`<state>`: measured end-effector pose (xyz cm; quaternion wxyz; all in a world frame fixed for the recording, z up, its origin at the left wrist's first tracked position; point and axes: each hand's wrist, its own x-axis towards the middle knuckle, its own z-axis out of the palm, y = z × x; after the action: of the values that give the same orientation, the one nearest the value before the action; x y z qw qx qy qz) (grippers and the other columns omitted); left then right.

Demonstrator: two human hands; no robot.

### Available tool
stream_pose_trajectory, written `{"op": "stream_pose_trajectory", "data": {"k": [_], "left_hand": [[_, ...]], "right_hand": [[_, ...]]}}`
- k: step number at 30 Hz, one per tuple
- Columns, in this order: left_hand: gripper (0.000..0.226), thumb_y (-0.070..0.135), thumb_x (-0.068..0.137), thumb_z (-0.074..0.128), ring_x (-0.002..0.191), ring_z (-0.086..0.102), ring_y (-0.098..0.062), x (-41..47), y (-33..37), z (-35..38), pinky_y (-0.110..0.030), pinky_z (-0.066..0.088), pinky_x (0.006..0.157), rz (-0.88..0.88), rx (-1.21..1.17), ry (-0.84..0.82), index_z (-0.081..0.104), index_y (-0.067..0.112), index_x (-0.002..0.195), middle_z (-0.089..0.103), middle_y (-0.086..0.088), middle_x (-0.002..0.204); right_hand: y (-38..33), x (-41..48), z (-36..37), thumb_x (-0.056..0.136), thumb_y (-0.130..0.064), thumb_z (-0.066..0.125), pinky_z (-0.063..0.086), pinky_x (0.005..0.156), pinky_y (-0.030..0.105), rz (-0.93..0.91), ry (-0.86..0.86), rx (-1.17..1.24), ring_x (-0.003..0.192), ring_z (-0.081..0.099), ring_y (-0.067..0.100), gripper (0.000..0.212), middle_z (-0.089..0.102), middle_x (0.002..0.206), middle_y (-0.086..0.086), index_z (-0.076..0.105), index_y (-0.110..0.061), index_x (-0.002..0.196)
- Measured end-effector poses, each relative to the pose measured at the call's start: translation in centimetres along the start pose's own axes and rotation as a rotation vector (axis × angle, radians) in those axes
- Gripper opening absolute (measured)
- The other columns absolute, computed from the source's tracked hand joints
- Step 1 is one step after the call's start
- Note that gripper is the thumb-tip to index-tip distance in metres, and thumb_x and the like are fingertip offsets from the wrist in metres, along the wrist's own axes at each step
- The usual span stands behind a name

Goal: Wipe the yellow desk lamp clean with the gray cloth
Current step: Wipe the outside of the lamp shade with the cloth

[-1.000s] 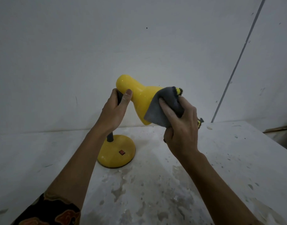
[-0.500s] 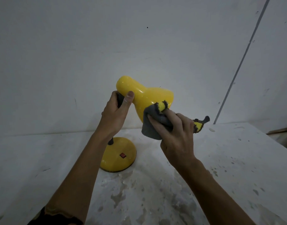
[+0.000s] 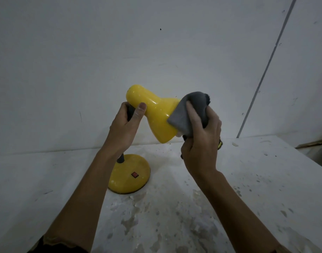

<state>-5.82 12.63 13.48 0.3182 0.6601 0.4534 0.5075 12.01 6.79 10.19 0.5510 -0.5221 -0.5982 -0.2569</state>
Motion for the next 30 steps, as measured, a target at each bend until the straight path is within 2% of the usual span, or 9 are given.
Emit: {"op": "stream_pose_trajectory", "data": {"k": [3, 7, 10, 14, 17, 21, 24, 27, 30], "left_hand": [[0.040, 0.063, 0.089, 0.041, 0.070, 0.048, -0.009, 0.1, 0.1, -0.1, -0.025, 0.040, 0.066, -0.002, -0.001, 0.008, 0.050, 0.024, 0.095, 0.047, 0.005, 0.076], [0.041, 0.062, 0.089, 0.043, 0.065, 0.044, -0.008, 0.1, 0.2, -0.2, -0.024, 0.037, 0.063, 0.011, -0.007, 0.011, 0.050, 0.022, 0.092, 0.043, 0.006, 0.072], [0.044, 0.062, 0.088, 0.043, 0.070, 0.047, -0.010, 0.1, 0.3, -0.3, -0.023, 0.040, 0.065, 0.006, -0.008, 0.006, 0.051, 0.019, 0.096, 0.048, 0.002, 0.078], [0.048, 0.066, 0.084, 0.043, 0.075, 0.051, -0.009, -0.2, 0.3, -0.1, -0.024, 0.042, 0.068, 0.001, -0.018, -0.003, 0.053, 0.022, 0.102, 0.053, 0.002, 0.083], [0.040, 0.063, 0.088, 0.043, 0.072, 0.050, -0.008, -0.2, 0.2, 0.0, -0.024, 0.040, 0.068, 0.008, -0.018, 0.007, 0.052, 0.025, 0.098, 0.051, 0.006, 0.078], [0.039, 0.062, 0.089, 0.043, 0.073, 0.050, -0.008, -0.1, 0.2, 0.1, -0.024, 0.040, 0.068, 0.017, -0.013, 0.018, 0.052, 0.025, 0.097, 0.051, 0.006, 0.078], [0.037, 0.066, 0.086, 0.043, 0.069, 0.047, -0.009, -0.1, 0.1, 0.1, -0.026, 0.039, 0.066, 0.021, -0.008, 0.026, 0.049, 0.030, 0.088, 0.046, 0.008, 0.072], [0.038, 0.066, 0.086, 0.045, 0.066, 0.044, -0.010, -0.1, 0.0, -0.1, -0.027, 0.038, 0.066, 0.028, -0.028, 0.026, 0.048, 0.028, 0.085, 0.041, 0.008, 0.068], [0.039, 0.063, 0.087, 0.045, 0.066, 0.043, -0.010, 0.0, 0.2, -0.3, -0.025, 0.038, 0.065, 0.029, -0.035, 0.016, 0.049, 0.024, 0.087, 0.041, 0.006, 0.071]], "right_hand": [[0.0, -1.3, -0.2, 0.081, 0.009, 0.057, 0.042, 0.087, 0.044, -0.269, -0.022, -0.136, 0.109, 0.042, 0.030, 0.064, 0.036, 0.133, 0.011, 0.043, -0.020, 0.137], [0.0, -1.3, -0.8, 0.088, 0.001, 0.047, 0.038, 0.083, 0.045, -0.473, -0.075, -0.260, 0.105, 0.042, 0.028, 0.050, 0.039, 0.133, 0.006, 0.049, -0.018, 0.134], [0.2, 0.2, -1.2, 0.084, 0.002, 0.052, 0.039, 0.083, 0.044, -0.424, -0.072, -0.251, 0.107, 0.042, 0.029, 0.055, 0.040, 0.133, 0.006, 0.050, -0.019, 0.135], [0.7, 2.1, -1.4, 0.070, 0.008, 0.059, 0.043, 0.084, 0.045, -0.120, -0.101, -0.199, 0.109, 0.043, 0.031, 0.071, 0.049, 0.134, 0.014, 0.049, -0.020, 0.135], [0.5, 2.3, -1.5, 0.068, 0.012, 0.055, 0.046, 0.083, 0.049, -0.021, -0.153, -0.177, 0.109, 0.045, 0.034, 0.077, 0.048, 0.136, 0.018, 0.047, -0.020, 0.137], [-0.6, 1.2, -2.1, 0.078, 0.000, 0.050, 0.045, 0.085, 0.046, -0.061, -0.222, -0.146, 0.107, 0.044, 0.031, 0.068, 0.042, 0.141, 0.016, 0.042, -0.021, 0.142], [-1.7, 0.6, -2.8, 0.078, -0.011, 0.047, 0.043, 0.081, 0.042, -0.167, -0.264, -0.118, 0.102, 0.043, 0.030, 0.062, 0.037, 0.141, 0.012, 0.047, -0.015, 0.139], [-2.6, -0.4, -2.7, 0.080, -0.013, 0.045, 0.044, 0.076, 0.044, -0.313, -0.321, -0.147, 0.097, 0.044, 0.030, 0.057, 0.035, 0.137, 0.011, 0.051, -0.010, 0.136], [-2.7, 0.1, -2.4, 0.083, -0.007, 0.044, 0.043, 0.073, 0.042, -0.321, -0.287, -0.183, 0.093, 0.044, 0.029, 0.055, 0.036, 0.135, 0.010, 0.052, -0.011, 0.137]]}}
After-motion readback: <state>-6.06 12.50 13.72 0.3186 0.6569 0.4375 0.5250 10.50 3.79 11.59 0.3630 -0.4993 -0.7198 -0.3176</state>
